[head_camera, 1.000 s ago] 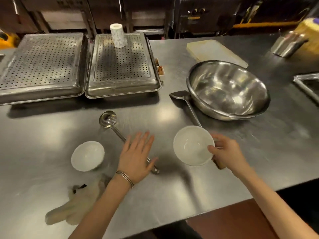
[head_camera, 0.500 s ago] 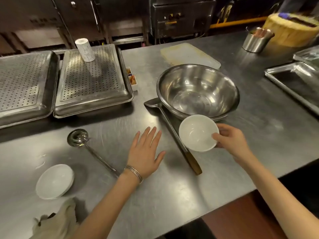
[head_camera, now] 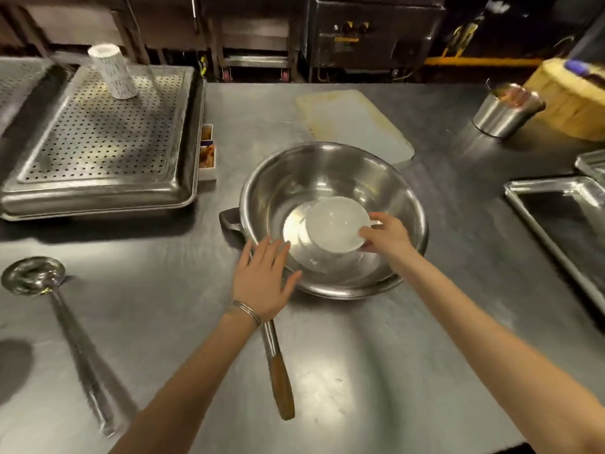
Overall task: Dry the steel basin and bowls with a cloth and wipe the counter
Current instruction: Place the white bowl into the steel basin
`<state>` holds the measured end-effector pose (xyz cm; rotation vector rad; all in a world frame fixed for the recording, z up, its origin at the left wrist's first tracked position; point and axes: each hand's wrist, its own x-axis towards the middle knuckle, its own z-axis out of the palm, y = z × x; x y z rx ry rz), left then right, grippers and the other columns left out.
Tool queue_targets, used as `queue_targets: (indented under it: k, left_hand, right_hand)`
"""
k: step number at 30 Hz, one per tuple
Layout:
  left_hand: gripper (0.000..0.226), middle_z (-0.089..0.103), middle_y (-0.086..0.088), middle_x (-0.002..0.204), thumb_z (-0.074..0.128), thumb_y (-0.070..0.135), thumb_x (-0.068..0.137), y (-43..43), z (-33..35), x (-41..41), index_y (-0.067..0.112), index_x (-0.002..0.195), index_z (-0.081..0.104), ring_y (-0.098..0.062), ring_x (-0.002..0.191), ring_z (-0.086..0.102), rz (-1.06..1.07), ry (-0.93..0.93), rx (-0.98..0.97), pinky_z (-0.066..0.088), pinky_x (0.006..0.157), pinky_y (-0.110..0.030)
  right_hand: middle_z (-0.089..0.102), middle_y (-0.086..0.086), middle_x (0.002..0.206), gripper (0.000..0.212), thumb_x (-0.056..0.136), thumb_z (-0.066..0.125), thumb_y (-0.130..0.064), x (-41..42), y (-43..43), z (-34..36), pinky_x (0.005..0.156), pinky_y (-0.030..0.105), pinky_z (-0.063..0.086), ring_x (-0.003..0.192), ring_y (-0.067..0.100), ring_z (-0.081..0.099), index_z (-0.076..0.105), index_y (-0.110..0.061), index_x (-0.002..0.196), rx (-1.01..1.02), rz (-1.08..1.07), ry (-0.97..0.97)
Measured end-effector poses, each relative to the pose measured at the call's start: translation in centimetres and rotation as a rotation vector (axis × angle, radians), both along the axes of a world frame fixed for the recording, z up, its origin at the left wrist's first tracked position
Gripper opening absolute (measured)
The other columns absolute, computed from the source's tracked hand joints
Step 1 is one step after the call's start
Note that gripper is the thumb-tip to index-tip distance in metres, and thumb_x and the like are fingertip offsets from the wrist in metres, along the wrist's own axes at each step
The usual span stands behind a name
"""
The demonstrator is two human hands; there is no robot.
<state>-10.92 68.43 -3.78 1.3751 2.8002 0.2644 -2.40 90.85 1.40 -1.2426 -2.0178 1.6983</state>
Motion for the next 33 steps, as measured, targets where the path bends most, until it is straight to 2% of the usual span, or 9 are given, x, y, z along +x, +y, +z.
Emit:
queue_targets:
  k: [5,8,12,17,20,24,27,30,33]
  left_hand:
    - [0.07,0.057,-0.009,0.129,0.012,0.056,0.094,1.4,-2.0,0.7,0.011,0.129,0.053,-0.028,0.13,0.041,0.081,-0.024,-0.002,0.013,0.112,-0.045]
    - [0.065,0.058,-0.008,0.127,0.018,0.054,0.093,1.5,-2.2,0.7,0.012,0.129,0.052,-0.028,0.129,0.042,0.089,-0.02,0.022,0.015,0.112,-0.047]
    - [0.068,0.059,-0.006,0.126,0.012,0.055,0.094,1.5,-2.1,0.7,0.012,0.128,0.054,-0.028,0.127,0.044,0.084,-0.024,0.034,0.017,0.11,-0.048]
    - [0.064,0.061,-0.005,0.122,0.015,0.053,0.094,1.5,-1.9,0.7,0.013,0.123,0.057,-0.027,0.124,0.047,0.092,-0.03,0.01,0.019,0.108,-0.047]
    - [0.058,0.061,-0.004,0.121,0.025,0.051,0.092,1.5,-2.0,0.7,0.014,0.122,0.057,-0.026,0.125,0.047,0.088,-0.02,-0.003,0.019,0.109,-0.047]
    - [0.058,0.06,-0.005,0.123,0.025,0.051,0.092,1.4,-1.8,0.6,0.014,0.124,0.056,-0.026,0.126,0.045,0.076,-0.029,-0.028,0.024,0.112,-0.049]
    - [0.059,0.058,-0.006,0.126,0.025,0.051,0.092,0.9,-1.4,0.4,0.014,0.126,0.055,-0.026,0.128,0.044,0.041,-0.038,-0.035,0.022,0.113,-0.05]
    - [0.053,0.062,-0.004,0.119,0.031,0.047,0.089,-0.4,-0.3,0.2,0.015,0.117,0.061,-0.023,0.121,0.051,-0.021,0.019,-0.022,0.025,0.11,-0.051]
    - [0.045,0.064,-0.002,0.113,0.037,0.042,0.085,-2.9,1.2,0.4,0.017,0.11,0.065,-0.022,0.112,0.056,-0.06,0.101,0.053,0.029,0.107,-0.048]
  right_hand:
    - [0.058,0.018,0.099,0.045,0.078,0.058,0.009,-3.7,3.4,-4.0,0.05,0.028,0.056,0.083,0.03,0.06,0.054,-0.006,0.12,-0.08,0.057,-0.067]
    - [0.054,0.017,0.101,0.047,0.078,0.055,0.012,-5.2,4.6,-6.0,0.041,0.023,0.052,0.089,0.031,0.057,0.051,-0.005,0.122,-0.123,0.078,-0.107]
    - [0.047,0.012,0.11,0.048,0.08,0.056,0.011,-6.3,6.0,-8.3,0.05,0.029,0.056,0.1,0.034,0.054,0.051,-0.009,0.123,-0.113,0.076,-0.172]
    - [0.052,0.015,0.109,0.048,0.078,0.055,0.009,-6.9,7.2,-10.9,0.032,0.017,0.043,0.088,0.031,0.055,0.051,-0.009,0.122,-0.086,0.079,-0.232]
    - [0.053,0.021,0.118,0.05,0.079,0.054,0.009,-7.1,7.2,-11.7,0.032,0.019,0.045,0.09,0.034,0.056,0.05,-0.009,0.126,-0.094,0.046,-0.246]
    - [0.053,0.017,0.123,0.046,0.084,0.062,-0.003,-6.9,6.3,-11.3,0.06,0.035,0.058,0.108,0.034,0.055,0.048,-0.006,0.128,-0.046,0.073,-0.215]
    - [0.054,0.014,0.127,0.052,0.085,0.065,-0.018,-5.7,5.2,-9.3,0.093,0.042,0.046,0.114,0.032,0.051,0.046,-0.005,0.131,0.219,0.261,-0.232]
    - [0.046,0.015,0.137,0.063,0.086,0.064,-0.021,-4.0,2.8,-6.1,0.098,0.036,0.037,0.122,0.031,0.045,0.035,-0.006,0.14,0.485,0.396,-0.311]
    - [0.036,0.014,0.145,0.06,0.09,0.058,-0.02,-1.6,-1.4,-2.6,0.102,0.036,0.034,0.128,0.031,0.04,0.032,-0.007,0.142,0.655,0.509,-0.329]
